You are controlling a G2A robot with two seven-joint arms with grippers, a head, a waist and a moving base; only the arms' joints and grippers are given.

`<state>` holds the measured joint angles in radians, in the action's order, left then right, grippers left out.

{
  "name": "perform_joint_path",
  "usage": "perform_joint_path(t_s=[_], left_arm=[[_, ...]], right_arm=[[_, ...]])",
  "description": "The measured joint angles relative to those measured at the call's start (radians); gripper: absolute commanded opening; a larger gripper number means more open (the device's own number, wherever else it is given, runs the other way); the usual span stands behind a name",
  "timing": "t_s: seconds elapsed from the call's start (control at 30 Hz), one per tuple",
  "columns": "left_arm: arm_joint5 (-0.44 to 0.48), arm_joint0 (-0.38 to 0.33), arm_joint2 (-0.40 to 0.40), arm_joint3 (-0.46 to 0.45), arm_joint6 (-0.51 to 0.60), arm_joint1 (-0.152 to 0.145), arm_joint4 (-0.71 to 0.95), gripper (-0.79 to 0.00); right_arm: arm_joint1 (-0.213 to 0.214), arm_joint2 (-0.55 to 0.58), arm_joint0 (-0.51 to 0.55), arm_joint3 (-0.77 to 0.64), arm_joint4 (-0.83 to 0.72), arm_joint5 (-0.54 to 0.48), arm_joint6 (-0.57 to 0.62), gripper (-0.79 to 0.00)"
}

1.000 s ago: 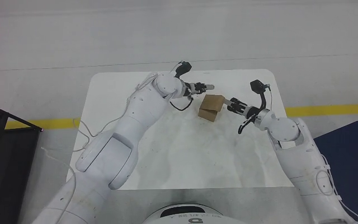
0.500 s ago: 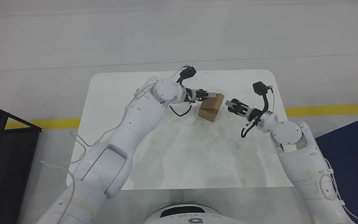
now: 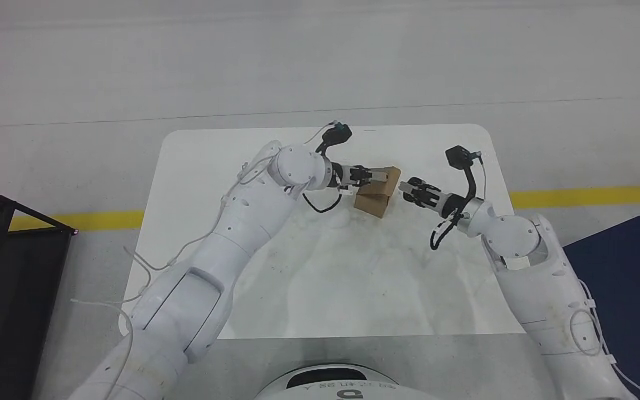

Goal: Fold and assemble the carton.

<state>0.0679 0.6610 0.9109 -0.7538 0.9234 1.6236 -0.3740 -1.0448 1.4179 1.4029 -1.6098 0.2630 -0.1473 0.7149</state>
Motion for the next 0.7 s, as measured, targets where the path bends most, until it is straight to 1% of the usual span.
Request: perform_joint_path(t_s=[0.23, 0.7], left_arm=[[-0.01, 0.004, -0.006, -0.011, 0.007, -0.002, -0.003, 0.0], [-0.01, -0.004, -0.021, 0.004, 0.009, 0.001, 0.01, 0.0]], right_arm=[[0.0, -0.011, -0.006, -0.002, 0.01, 0.003, 0.005, -0.551], [0.0, -0.035, -0.014, -0.016, 0.036, 0.024, 0.007, -0.551]])
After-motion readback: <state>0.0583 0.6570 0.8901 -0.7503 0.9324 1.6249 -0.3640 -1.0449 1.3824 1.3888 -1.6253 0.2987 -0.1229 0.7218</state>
